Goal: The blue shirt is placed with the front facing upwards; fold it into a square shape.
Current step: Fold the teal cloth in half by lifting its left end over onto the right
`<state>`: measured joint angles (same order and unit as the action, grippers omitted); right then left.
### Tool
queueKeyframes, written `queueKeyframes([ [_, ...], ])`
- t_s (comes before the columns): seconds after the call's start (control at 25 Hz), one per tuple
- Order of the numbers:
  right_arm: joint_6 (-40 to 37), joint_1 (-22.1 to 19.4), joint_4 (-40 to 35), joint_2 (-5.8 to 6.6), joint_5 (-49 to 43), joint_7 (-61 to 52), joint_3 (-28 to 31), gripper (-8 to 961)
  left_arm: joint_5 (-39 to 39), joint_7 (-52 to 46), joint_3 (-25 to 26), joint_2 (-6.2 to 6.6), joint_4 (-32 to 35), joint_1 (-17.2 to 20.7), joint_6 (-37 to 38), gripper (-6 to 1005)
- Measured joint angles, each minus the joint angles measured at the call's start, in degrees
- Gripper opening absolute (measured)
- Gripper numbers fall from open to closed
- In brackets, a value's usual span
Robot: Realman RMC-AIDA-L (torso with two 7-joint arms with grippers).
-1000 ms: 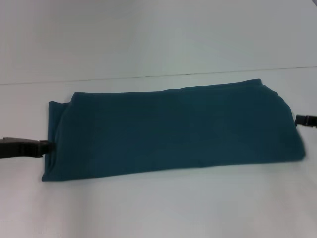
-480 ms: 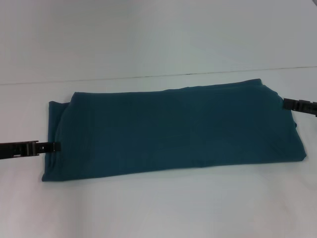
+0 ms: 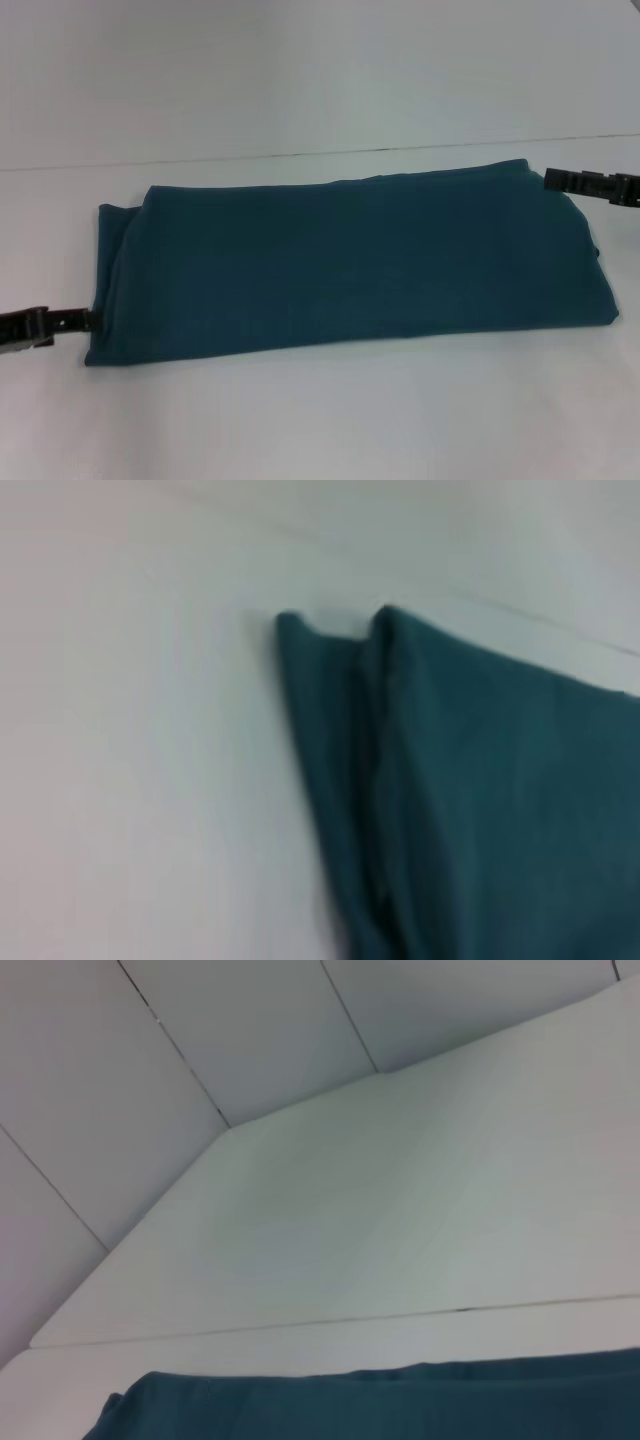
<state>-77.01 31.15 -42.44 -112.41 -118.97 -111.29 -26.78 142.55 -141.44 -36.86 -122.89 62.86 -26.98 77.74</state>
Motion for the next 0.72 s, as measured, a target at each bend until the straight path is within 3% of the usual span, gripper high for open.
queueKeyframes([
  [0.72,0.0,2.8,-0.6,1.64,0.0,-0.1,-0.2,903,1.3,-6.5,0.8,0.10,-4.2,-1.3,0.8,764],
])
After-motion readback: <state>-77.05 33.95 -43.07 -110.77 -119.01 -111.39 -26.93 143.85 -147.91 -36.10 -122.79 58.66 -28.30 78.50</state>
